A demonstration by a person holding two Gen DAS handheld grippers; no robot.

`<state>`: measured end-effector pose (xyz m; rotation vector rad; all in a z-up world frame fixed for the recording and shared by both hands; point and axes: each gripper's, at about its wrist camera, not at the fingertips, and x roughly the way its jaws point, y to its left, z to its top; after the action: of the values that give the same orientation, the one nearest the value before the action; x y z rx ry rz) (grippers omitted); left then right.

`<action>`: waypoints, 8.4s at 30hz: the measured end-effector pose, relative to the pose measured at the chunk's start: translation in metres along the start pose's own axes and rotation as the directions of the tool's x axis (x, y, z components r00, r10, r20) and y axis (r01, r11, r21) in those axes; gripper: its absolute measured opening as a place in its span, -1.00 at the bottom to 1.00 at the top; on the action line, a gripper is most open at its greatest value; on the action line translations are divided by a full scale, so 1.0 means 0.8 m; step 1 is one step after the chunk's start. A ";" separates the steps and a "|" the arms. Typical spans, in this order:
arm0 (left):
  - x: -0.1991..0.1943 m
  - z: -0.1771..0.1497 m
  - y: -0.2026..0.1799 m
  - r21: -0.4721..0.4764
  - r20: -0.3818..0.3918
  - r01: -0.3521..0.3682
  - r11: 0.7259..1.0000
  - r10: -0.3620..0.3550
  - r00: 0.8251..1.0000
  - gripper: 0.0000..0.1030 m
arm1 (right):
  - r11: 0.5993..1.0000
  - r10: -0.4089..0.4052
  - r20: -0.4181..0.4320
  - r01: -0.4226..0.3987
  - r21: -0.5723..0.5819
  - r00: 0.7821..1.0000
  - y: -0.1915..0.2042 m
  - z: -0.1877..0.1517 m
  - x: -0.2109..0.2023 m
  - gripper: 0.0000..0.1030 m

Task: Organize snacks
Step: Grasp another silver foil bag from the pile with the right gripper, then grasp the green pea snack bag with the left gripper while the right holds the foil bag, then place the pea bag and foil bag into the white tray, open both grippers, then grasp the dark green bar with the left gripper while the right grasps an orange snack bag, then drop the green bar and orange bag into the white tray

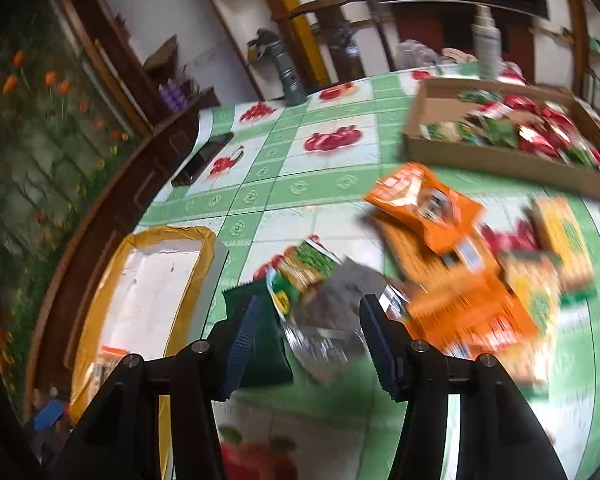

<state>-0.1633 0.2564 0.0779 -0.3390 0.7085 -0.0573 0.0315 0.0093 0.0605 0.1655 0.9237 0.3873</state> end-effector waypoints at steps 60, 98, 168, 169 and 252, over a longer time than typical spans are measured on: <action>0.097 0.002 -0.160 0.305 -0.165 0.038 0.952 0.013 0.986 0.38 | 0.991 -0.111 0.004 0.111 0.076 0.994 -0.079 -0.111 -0.036 0.14; 0.119 0.009 -0.155 0.231 -0.168 0.042 0.972 -0.003 0.986 -0.30 | 0.992 0.031 0.102 -0.043 0.118 0.994 -0.106 -0.114 -0.052 0.14; 0.050 0.022 -0.075 -0.087 -0.122 0.074 0.993 -0.084 0.989 0.39 | 0.984 -0.027 0.143 0.001 0.178 0.989 -0.157 -0.062 -0.124 0.32; 0.051 0.021 -0.079 -0.082 -0.126 0.073 0.994 -0.083 0.989 0.39 | 0.985 -0.044 0.139 0.020 0.172 0.989 -0.159 -0.064 -0.120 0.32; 0.092 0.052 0.091 -0.170 -0.118 -0.201 0.965 0.183 0.976 -0.17 | 0.949 0.252 -0.048 -0.257 -0.182 0.967 0.099 -0.065 -0.030 -0.26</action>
<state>-0.0848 0.3249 0.0375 -0.4423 0.8468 0.1771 -0.0432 0.0713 0.0719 0.1075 0.8864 0.7145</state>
